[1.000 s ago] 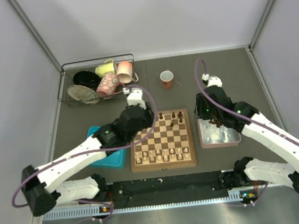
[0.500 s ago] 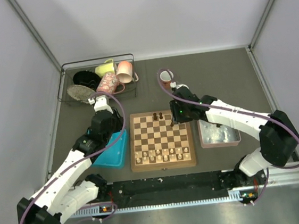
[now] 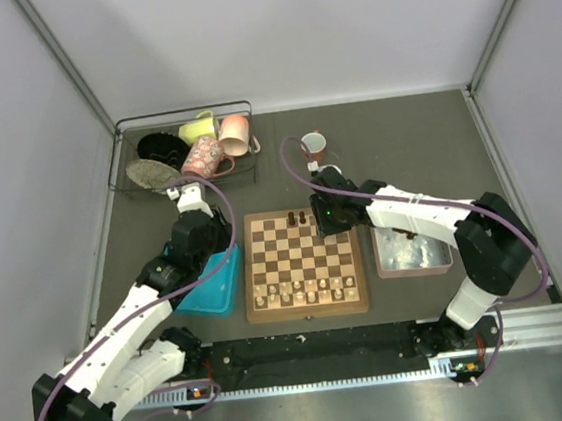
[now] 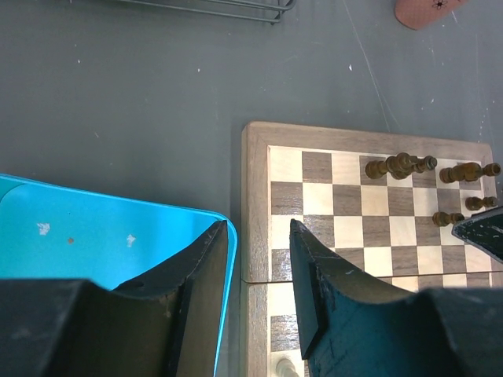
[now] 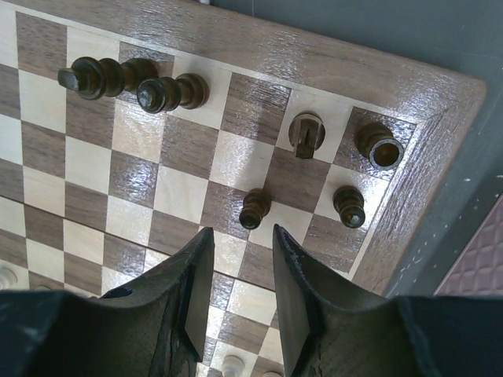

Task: Set up the chess pieces on the board

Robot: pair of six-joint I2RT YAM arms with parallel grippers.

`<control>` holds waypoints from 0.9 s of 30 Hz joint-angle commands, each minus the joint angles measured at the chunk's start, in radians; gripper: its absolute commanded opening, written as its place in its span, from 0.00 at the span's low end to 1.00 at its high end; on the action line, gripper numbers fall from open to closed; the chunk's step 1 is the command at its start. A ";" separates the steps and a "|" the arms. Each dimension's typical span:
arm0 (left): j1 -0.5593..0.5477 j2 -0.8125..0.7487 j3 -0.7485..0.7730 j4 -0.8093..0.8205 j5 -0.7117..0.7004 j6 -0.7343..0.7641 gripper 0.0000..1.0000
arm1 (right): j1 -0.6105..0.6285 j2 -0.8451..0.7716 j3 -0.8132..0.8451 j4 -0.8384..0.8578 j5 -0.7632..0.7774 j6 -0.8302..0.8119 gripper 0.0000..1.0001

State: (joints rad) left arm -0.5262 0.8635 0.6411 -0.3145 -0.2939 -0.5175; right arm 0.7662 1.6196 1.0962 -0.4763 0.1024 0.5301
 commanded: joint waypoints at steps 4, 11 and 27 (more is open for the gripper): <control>0.005 -0.029 -0.014 0.048 0.009 0.011 0.42 | 0.016 0.039 0.065 0.038 0.010 -0.012 0.33; 0.005 -0.031 -0.017 0.051 0.016 0.011 0.42 | 0.015 0.057 0.071 0.041 0.017 -0.012 0.29; 0.005 -0.034 -0.040 0.066 0.032 0.005 0.42 | 0.016 0.051 0.064 0.035 0.079 -0.013 0.20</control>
State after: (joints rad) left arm -0.5259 0.8398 0.6170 -0.2993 -0.2764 -0.5175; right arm 0.7715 1.6772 1.1160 -0.4564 0.1379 0.5240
